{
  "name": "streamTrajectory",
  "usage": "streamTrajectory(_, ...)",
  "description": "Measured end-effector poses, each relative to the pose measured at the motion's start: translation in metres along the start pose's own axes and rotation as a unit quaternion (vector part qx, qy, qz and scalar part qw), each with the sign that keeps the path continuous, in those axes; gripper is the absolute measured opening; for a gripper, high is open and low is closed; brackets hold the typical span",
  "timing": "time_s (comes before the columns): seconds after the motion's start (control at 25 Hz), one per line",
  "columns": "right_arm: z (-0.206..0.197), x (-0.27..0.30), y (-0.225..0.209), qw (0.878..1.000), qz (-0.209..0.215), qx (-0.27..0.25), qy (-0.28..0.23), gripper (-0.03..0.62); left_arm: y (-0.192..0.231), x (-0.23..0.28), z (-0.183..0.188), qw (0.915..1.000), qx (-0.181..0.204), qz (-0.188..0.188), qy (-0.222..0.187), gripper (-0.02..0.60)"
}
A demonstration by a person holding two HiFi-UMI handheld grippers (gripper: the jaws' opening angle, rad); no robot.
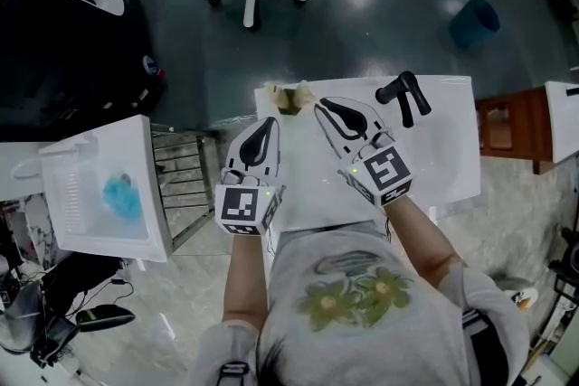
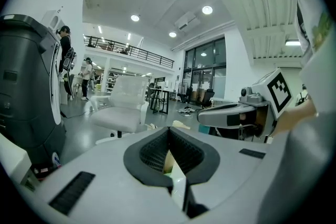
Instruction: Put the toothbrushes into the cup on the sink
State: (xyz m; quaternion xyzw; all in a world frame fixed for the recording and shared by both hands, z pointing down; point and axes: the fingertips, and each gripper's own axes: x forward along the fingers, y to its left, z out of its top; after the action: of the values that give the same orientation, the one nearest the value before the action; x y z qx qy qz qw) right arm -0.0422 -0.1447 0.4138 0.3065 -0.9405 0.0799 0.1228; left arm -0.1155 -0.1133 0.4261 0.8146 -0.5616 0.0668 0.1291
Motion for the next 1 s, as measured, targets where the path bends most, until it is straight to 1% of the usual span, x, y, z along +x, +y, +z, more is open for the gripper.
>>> streamTrajectory(0.04,-0.002,-0.002,0.001,1.000,0.002,-0.002,0.003,0.060,-0.003,-0.001,-0.001,1.0000,0.000,-0.002,0.004,0.018)
streamTrajectory(0.24,-0.012,-0.015,0.008,1.000,0.015,-0.008,0.017,0.043,-0.018,-0.005,0.001,1.0000,0.002,-0.004,-0.004,0.018)
streamTrajectory(0.44,-0.015,-0.026,0.020,0.999,0.035,-0.006,0.018,0.041,-0.035,-0.009,0.002,0.9999,0.007,-0.010,-0.007,0.018)
streamTrajectory(0.52,-0.015,-0.028,0.025,0.999,0.039,-0.009,0.019,0.041,-0.040,-0.012,0.001,0.9999,0.004,-0.014,-0.001,0.018)
streamTrajectory(1.0,-0.022,-0.044,0.032,0.999,0.041,-0.013,0.027,0.041,-0.058,-0.023,-0.003,0.9998,-0.004,-0.017,0.012,0.018)
